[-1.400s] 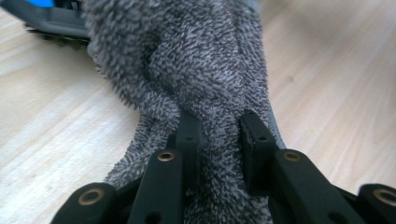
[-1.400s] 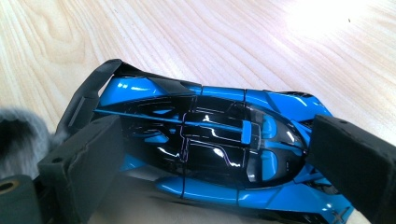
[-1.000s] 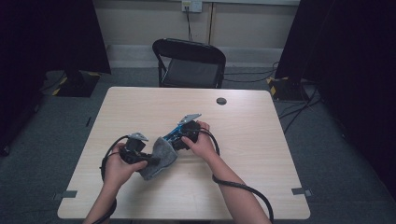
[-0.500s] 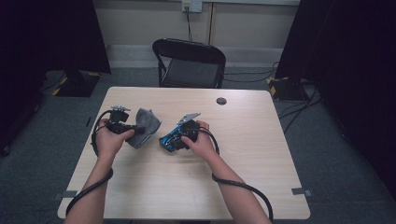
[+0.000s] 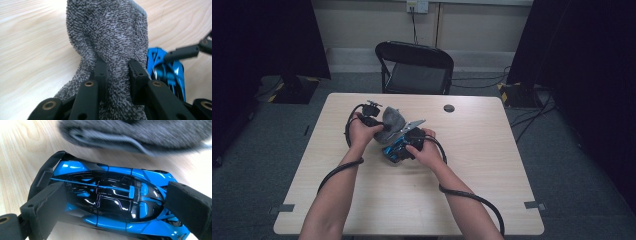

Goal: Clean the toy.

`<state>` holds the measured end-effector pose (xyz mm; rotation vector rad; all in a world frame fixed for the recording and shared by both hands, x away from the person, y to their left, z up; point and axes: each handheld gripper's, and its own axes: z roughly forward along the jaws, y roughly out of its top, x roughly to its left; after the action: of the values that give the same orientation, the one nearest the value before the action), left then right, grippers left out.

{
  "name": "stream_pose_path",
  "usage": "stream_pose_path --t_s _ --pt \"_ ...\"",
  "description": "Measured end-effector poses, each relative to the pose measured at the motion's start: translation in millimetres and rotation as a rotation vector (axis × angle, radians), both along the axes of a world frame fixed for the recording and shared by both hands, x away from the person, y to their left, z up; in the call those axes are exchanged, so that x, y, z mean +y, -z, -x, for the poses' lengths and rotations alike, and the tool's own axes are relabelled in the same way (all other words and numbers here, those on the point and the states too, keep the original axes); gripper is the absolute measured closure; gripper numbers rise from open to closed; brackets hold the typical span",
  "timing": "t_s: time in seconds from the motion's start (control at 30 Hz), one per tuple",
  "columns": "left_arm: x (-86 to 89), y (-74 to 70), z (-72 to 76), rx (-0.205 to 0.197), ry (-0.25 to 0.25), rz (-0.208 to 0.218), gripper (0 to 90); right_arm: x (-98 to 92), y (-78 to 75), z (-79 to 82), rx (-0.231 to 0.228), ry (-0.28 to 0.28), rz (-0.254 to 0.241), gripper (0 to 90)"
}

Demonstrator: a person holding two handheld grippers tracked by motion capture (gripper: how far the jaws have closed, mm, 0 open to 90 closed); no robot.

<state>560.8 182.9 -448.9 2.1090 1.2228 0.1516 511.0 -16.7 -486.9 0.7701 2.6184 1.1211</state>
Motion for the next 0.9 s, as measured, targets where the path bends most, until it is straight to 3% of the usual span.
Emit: stream_pose_path --t_s 0.2,0.27,0.4,0.5,0.57,0.63,0.67,0.73,0.8,0.9 --pt "-12.4 15.5 -7.3 -0.008 0.001 -0.040 65.9 0.5 -0.5 -0.9 0.004 -0.003 0.004 3.4" --pt "-12.6 16.6 -6.3 -0.024 -0.005 -0.042 58.0 0.3 -0.4 -0.8 0.004 -0.004 0.002 3.4" --pt "-10.0 17.0 1.1 -0.081 -0.031 -0.022 50.5 0.0 -0.3 -0.7 0.002 -0.005 0.003 3.4" --pt "-6.9 14.4 4.8 -0.100 -0.041 -0.018 46.4 0.3 -0.5 -1.0 0.004 -0.005 0.004 3.4" --pt "-2.2 13.2 10.9 -0.118 -0.026 -0.047 44.5 0.5 -1.0 -1.5 0.006 -0.009 0.010 3.4" --pt "0.1 13.4 13.3 -0.118 -0.025 -0.053 43.6 0.6 -1.1 -1.6 0.006 -0.009 0.012 3.4" --pt "3.2 16.5 17.3 -0.115 -0.037 -0.026 43.6 0.5 -1.1 -1.7 0.006 -0.009 0.011 3.4" --pt "4.0 18.8 18.0 -0.101 -0.025 -0.027 43.5 0.5 -1.1 -1.8 0.007 -0.010 0.011 3.4" --pt "1.3 26.2 17.3 -0.084 -0.025 -0.013 42.7 0.7 -1.3 -1.7 0.007 -0.009 0.013 3.4" --pt "-8.1 34.7 12.6 -0.081 -0.018 -0.025 40.6 0.7 -1.2 -1.3 0.006 -0.008 0.013 3.4"
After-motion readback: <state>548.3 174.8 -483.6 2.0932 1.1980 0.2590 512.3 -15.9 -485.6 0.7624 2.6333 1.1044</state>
